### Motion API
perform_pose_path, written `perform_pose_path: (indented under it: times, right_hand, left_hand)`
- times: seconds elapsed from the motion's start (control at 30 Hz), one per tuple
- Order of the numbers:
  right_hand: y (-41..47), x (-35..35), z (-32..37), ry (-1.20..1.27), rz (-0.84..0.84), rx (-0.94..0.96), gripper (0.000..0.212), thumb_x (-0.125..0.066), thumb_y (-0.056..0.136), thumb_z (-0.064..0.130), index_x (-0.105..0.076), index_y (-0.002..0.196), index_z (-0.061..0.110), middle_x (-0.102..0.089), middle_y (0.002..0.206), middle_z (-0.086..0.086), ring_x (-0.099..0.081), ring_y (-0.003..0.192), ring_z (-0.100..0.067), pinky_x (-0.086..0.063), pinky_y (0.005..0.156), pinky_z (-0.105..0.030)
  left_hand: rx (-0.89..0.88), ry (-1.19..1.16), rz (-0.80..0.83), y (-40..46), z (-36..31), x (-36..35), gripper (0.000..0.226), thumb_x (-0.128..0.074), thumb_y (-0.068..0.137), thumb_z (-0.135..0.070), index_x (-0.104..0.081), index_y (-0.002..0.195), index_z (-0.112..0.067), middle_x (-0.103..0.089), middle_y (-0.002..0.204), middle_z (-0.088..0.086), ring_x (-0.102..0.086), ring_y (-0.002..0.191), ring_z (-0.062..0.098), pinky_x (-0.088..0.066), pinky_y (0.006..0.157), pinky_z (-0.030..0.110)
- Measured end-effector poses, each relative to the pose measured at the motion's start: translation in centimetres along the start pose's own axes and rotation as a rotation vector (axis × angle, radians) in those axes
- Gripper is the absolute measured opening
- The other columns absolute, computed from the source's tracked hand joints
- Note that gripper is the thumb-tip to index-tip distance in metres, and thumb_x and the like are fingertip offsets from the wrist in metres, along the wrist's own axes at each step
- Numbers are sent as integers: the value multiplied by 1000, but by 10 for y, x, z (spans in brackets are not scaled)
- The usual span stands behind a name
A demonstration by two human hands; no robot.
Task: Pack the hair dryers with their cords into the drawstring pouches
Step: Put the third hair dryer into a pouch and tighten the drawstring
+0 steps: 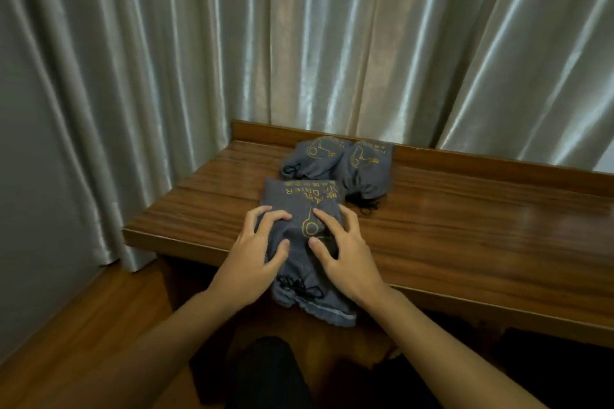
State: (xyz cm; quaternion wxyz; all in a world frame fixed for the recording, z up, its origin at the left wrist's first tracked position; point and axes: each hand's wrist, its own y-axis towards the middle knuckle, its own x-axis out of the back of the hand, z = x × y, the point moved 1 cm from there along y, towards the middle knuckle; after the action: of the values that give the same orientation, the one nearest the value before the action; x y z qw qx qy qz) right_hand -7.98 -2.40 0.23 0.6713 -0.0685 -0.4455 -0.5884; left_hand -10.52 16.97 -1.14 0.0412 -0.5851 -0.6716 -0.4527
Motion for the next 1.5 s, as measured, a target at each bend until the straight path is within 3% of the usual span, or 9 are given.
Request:
perform_pose_path:
  times: [0.2,0.53,0.67,0.8,0.9,1.0,1.13,1.3,1.5]
  right_hand:
    - [71,-77,43,34,137,14,56,-52,97,48,-35,149,35,-7,160,5,-41,137,-25,-38,108,-32]
    - [227,-115,19,-135,454,-10,61,-35,101,56,-14,156,38,0,166,-2,-22,147,-33,-31,113,-48]
    - [250,-73,2,-109,-19,168,37,-45,103,37,-54,135,21,-56,131,-3,-53,120,-23,-46,96,-40]
    - [242,11,-81,-365,-595,-44,30,-48,98,40,-64,114,20,-61,117,-7,-51,113,-29,-41,91,-46]
    - [228,48,-159,-84,-374,-549,71,-49,89,66,-40,147,25,-36,149,-18,-35,136,-40,-31,112,-53]
    - [226,42,-191,277,-246,-565,74,-56,92,54,-29,154,26,-29,156,-13,-36,139,-37,-33,115,-50]
    - [232,12,-190,200,-285,-549,69,-61,92,48,-30,152,33,-24,156,-6,-37,137,-35,-32,114,-48]
    - [251,-15,-166,222,-202,-473,71,-61,92,49,-29,153,33,-22,157,-5,-36,139,-30,-33,113,-41]
    - [241,-26,-153,418,-265,-399,67,-52,95,54,-32,153,26,-30,157,-2,-34,141,-20,-31,115,-36]
  left_hand:
    - [128,72,-118,21,65,65,34,-55,95,-13,-43,117,-37,-39,123,-8,-41,106,-12,-36,97,20]
    - [316,-166,-127,142,179,81,35,-44,95,8,-46,117,-20,-46,126,12,-51,119,26,-49,98,41]
    - [310,-201,-99,193,206,74,36,-39,95,14,-44,113,-16,-52,118,9,-54,112,28,-50,86,23]
    - [325,-187,-117,231,220,56,30,-40,97,12,-41,126,7,-51,121,17,-52,117,39,-45,91,30]
    - [474,-308,-400,238,220,55,32,-43,103,-13,-47,134,-5,-55,123,15,-56,110,32,-48,82,20]
    - [634,-382,-662,215,221,54,38,-31,106,-31,-52,134,-16,-57,131,12,-55,115,28,-46,101,40]
    - [514,-276,-494,191,211,41,29,-43,103,-28,-55,129,-19,-59,126,4,-55,117,21,-46,94,28]
    - [537,-59,-261,192,211,34,45,-59,95,-23,-48,139,-19,-55,136,9,-52,124,28,-42,105,42]
    - [570,36,-318,194,211,35,46,-48,100,-33,-45,142,-14,-52,139,17,-48,126,35,-38,108,44]
